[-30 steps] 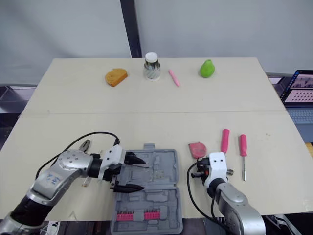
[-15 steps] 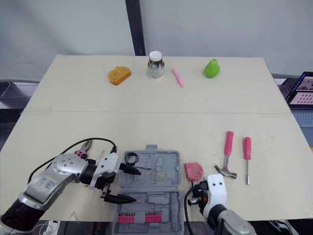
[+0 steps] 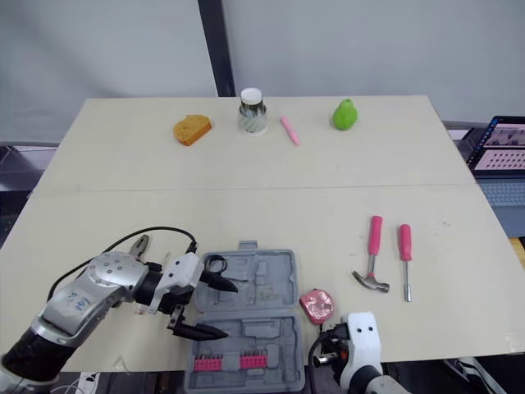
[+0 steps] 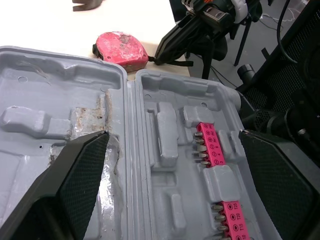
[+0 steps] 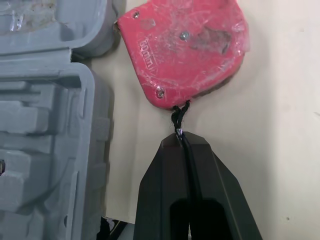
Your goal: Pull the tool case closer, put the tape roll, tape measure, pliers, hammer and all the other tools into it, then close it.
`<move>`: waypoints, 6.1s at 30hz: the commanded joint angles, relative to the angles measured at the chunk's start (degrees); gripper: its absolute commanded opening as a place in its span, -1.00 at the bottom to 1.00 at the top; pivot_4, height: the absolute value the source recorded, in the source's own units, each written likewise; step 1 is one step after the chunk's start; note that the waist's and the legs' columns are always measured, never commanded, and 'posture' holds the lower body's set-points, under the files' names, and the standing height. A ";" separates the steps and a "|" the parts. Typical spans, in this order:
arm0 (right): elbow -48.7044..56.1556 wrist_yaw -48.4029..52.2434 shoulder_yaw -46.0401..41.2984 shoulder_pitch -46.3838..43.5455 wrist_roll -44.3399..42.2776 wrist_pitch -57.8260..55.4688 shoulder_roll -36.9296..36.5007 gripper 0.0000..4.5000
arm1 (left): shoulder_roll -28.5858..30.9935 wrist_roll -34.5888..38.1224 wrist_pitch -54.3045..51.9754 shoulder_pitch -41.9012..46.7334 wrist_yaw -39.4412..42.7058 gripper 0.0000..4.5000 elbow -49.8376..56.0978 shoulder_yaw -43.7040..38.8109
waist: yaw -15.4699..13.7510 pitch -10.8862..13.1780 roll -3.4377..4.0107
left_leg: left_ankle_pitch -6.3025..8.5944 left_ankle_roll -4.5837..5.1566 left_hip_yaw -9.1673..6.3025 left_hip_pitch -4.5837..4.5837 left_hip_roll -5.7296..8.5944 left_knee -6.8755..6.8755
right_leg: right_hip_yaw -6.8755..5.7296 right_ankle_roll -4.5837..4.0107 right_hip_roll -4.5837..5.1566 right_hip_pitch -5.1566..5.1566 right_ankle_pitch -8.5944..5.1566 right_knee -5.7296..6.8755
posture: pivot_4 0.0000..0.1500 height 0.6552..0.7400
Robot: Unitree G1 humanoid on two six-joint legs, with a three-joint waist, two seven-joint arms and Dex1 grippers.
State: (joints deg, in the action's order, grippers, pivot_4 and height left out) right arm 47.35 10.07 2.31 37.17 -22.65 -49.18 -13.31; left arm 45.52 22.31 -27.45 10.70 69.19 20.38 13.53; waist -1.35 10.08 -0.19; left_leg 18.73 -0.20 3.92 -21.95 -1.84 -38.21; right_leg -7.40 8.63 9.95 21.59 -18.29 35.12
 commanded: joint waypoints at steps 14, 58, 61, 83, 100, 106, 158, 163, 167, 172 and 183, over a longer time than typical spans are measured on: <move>-5.29 41.99 -16.54 -10.11 -8.63 13.88 -38.03 0.99 | -2.74 -3.18 11.51 -5.84 -4.31 1.00 -0.58 -2.76 | -0.05 -0.08 -0.11 | 0.03 0.06 0.06 0.14 -0.04 -0.11 | 0.37 0.02 -0.17 -0.11 0.01 -0.05 | 1.00 1.00; -63.17 74.95 24.85 -66.64 26.78 76.45 -32.09 0.99 | -9.28 -9.24 28.75 -23.07 -17.08 1.00 3.13 -5.17 | 0.08 -0.03 -0.16 | 0.24 0.09 0.08 0.21 -0.05 -0.70 | 0.44 0.08 -0.17 -0.40 0.05 -0.07 | 1.00 1.00; -64.96 75.49 25.68 -68.51 27.47 78.41 -31.58 0.99 | -9.45 -9.44 28.76 -22.98 -17.30 1.00 2.92 -5.01 | 0.08 -0.03 -0.16 | 0.24 0.09 0.08 0.21 -0.05 -0.70 | 0.44 0.08 -0.17 -0.40 0.05 -0.07 | 1.00 1.00; -66.14 75.82 27.47 -68.50 29.13 79.03 -30.97 0.31 | -10.00 -10.27 29.20 -21.82 -18.73 1.00 0.90 -4.33 | 0.10 -0.03 -0.16 | 0.24 0.08 0.08 0.21 -0.06 -0.70 | 0.44 0.08 -0.17 -0.40 0.05 -0.07 | 1.00 1.00; -42.65 70.30 13.20 -56.69 18.03 48.88 -39.23 0.31 | -11.68 -10.46 29.43 -17.12 -19.52 1.00 -3.25 -4.74 | -0.11 0.00 -0.10 | 0.26 0.08 0.07 0.20 -0.07 -0.71 | 0.42 0.08 -0.17 -0.40 0.05 -0.07 | 1.00 1.00; -26.19 61.79 8.00 -56.87 15.19 23.17 -39.30 0.31 | -11.72 -9.23 27.51 -13.57 -20.15 1.00 -5.75 -7.06 | -0.02 0.00 -0.10 | 0.28 0.06 0.02 0.18 -0.08 -0.70 | 0.41 0.08 -0.17 -0.37 0.05 -0.06 | 1.00 1.00; -23.68 46.79 50.34 -88.24 32.81 -15.78 -23.89 0.31 | -12.56 -6.34 28.56 -16.63 -17.17 1.00 -4.39 -10.31 | 1.61 0.00 -0.07 | 0.30 0.05 -0.15 -0.30 -0.08 -0.78 | 0.21 0.08 -0.17 0.02 0.05 0.03 | 1.00 1.00; -24.41 46.00 50.94 -88.43 32.55 -16.56 -21.82 0.31 | -13.26 -6.06 30.05 -17.96 -17.60 1.00 -4.45 -10.99 | 1.64 0.00 -0.06 | 0.30 0.05 -0.15 -0.31 -0.08 -0.77 | 0.20 0.08 -0.17 0.03 0.05 0.03 | 1.00 1.00; -24.78 45.54 51.28 -88.49 32.50 -16.95 -20.92 0.31 | -13.27 -5.86 30.60 -18.94 -17.76 1.00 -4.49 -11.14 | 1.50 0.00 -0.06 | 0.30 0.05 -0.16 -0.31 -0.08 -0.78 | 0.20 0.08 -0.17 0.03 0.05 0.04 | 1.00 1.00; -25.40 45.28 51.69 -88.52 32.62 -16.52 -20.80 0.31 | -13.42 -5.56 30.47 -18.65 -17.97 1.00 -4.39 -11.20 | 1.63 0.00 -0.06 | 0.30 0.04 -0.16 -0.31 -0.08 -0.77 | 0.20 0.08 -0.17 0.03 0.05 0.05 | 1.00 1.00; -26.37 44.79 52.47 -88.51 33.16 -16.13 -21.41 0.31 | -13.70 -5.51 30.14 -17.84 -18.29 1.00 -4.79 -11.26 | 1.63 0.01 -0.06 | 0.31 0.04 -0.16 -0.31 -0.08 -0.77 | 0.20 0.08 -0.17 0.03 0.05 0.04 | 1.00 1.00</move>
State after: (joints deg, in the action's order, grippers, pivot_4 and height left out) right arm 20.39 55.69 55.10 -50.60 10.07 -65.94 -35.09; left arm 32.23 15.81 2.07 -7.23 51.14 14.33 2.80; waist 0.28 10.09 -0.25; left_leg 19.04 -0.16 3.76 -22.26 -1.92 -38.98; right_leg -7.20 8.71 9.78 21.63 -18.23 35.15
